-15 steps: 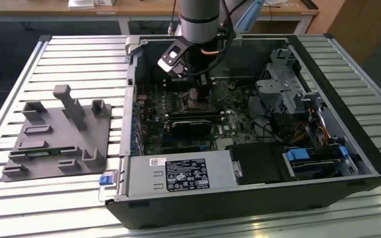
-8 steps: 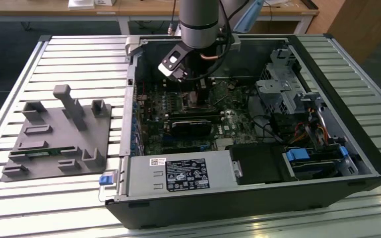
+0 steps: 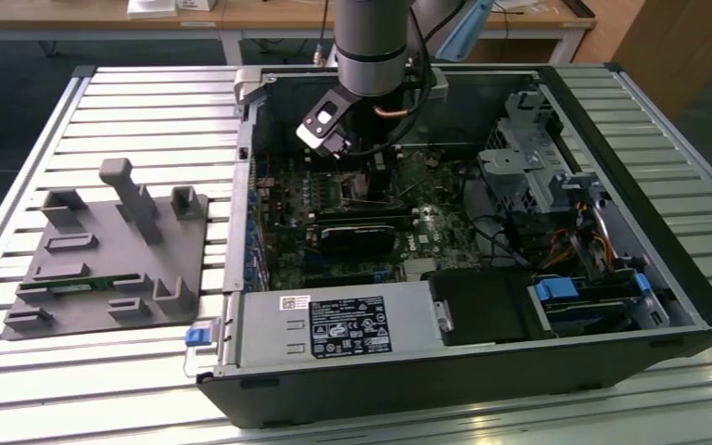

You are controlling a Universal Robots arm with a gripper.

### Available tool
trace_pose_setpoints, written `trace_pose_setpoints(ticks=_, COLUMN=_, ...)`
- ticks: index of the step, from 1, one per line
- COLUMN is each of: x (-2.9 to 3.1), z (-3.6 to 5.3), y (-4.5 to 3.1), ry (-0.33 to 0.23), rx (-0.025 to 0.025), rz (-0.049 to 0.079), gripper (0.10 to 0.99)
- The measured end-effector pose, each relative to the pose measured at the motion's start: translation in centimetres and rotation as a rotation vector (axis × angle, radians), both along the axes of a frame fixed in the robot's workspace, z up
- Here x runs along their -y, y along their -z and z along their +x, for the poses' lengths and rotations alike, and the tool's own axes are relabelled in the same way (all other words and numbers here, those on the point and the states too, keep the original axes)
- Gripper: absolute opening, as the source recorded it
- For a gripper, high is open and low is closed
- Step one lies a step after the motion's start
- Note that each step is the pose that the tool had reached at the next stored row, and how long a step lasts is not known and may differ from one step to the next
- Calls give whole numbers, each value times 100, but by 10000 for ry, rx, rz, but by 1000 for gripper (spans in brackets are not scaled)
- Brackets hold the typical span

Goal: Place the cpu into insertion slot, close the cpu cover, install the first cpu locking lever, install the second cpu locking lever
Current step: 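Place the cpu into insertion slot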

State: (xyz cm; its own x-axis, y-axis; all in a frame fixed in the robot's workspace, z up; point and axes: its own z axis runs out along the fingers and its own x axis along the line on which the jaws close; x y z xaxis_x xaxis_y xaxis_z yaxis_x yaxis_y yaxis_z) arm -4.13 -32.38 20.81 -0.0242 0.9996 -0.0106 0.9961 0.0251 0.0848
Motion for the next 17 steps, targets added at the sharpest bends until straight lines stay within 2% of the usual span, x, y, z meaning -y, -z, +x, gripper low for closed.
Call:
trace_pose_setpoints(ticks=12, x=-1, z=1, y=7, ry=0, rx=3, rz=-2, gripper=537)
trace_pose_setpoints(ticks=17, x=-24, z=0, y=32, ry=192, rx=1, rz=-6, gripper=537)
